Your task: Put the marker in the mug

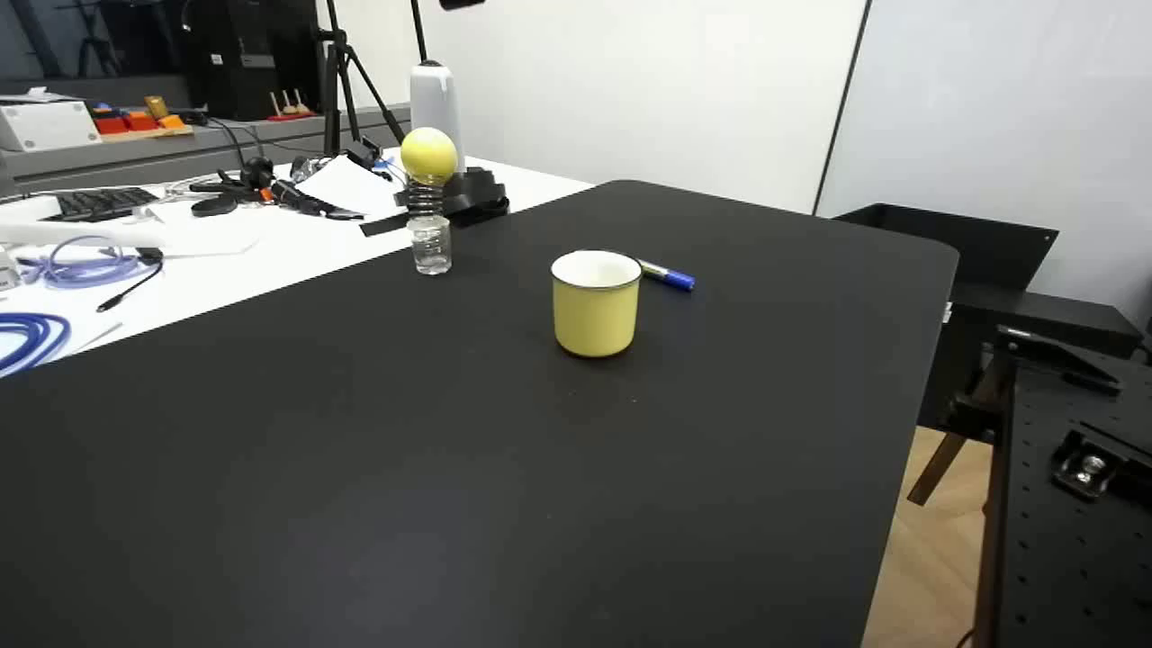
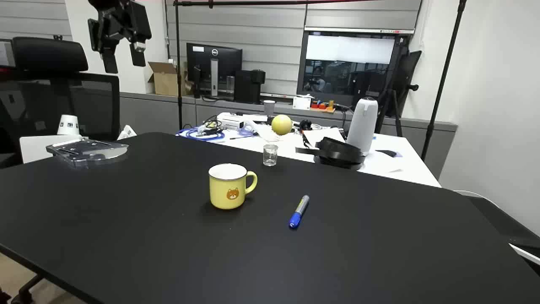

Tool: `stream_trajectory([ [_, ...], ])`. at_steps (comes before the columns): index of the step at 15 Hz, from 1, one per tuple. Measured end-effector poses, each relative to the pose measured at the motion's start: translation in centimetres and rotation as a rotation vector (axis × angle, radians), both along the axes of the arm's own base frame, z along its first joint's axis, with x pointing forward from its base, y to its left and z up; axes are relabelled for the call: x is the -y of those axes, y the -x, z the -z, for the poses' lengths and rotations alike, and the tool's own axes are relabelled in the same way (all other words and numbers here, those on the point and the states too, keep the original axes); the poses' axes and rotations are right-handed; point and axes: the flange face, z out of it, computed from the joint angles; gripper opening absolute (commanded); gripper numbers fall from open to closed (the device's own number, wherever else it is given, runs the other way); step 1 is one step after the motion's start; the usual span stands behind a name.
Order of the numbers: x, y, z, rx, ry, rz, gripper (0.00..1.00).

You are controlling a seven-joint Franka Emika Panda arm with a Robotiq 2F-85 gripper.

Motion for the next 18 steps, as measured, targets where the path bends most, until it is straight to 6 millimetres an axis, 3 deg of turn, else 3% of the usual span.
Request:
stream_trajectory([
  [14,0.0,0.0,0.0,0.003,0.001,-0.003,1.00],
  [18,3.2,-0.6,-0.1,0.002,0.039,-0.021,1.00],
])
